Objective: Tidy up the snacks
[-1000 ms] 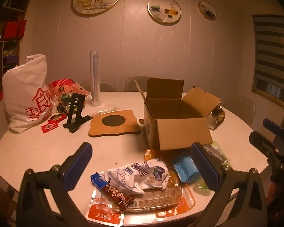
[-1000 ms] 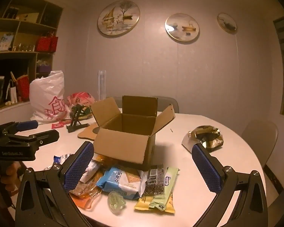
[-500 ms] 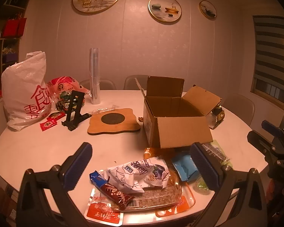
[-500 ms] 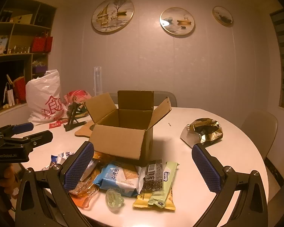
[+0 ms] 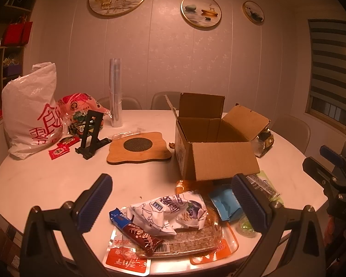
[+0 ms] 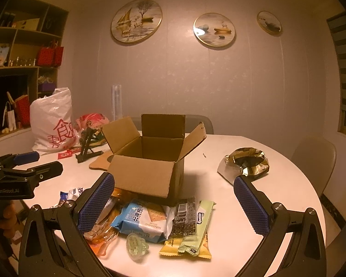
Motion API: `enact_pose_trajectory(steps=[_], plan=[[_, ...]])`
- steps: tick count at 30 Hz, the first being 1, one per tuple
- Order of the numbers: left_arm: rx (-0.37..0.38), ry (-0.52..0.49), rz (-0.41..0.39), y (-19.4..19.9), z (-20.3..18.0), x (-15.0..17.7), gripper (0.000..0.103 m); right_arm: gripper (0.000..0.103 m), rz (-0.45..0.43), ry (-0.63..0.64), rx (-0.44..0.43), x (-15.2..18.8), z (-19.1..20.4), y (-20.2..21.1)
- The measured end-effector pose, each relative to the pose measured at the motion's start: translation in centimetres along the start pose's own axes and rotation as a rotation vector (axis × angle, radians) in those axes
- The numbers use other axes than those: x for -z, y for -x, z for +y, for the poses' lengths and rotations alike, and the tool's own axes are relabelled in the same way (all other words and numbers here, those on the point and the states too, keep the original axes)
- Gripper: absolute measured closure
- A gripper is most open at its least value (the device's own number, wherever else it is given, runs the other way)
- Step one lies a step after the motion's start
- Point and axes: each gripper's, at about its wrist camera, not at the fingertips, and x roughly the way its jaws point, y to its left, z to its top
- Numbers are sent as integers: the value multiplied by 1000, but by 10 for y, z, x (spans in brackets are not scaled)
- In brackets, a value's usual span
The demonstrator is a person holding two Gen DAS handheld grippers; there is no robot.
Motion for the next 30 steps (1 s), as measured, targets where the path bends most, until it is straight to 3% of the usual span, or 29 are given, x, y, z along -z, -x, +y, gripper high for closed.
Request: enact_pose_trajectory(steps=[30], plan=[[1,-23,-31,7,-5,0,1,0,-16,5,-14,-4,8,5]])
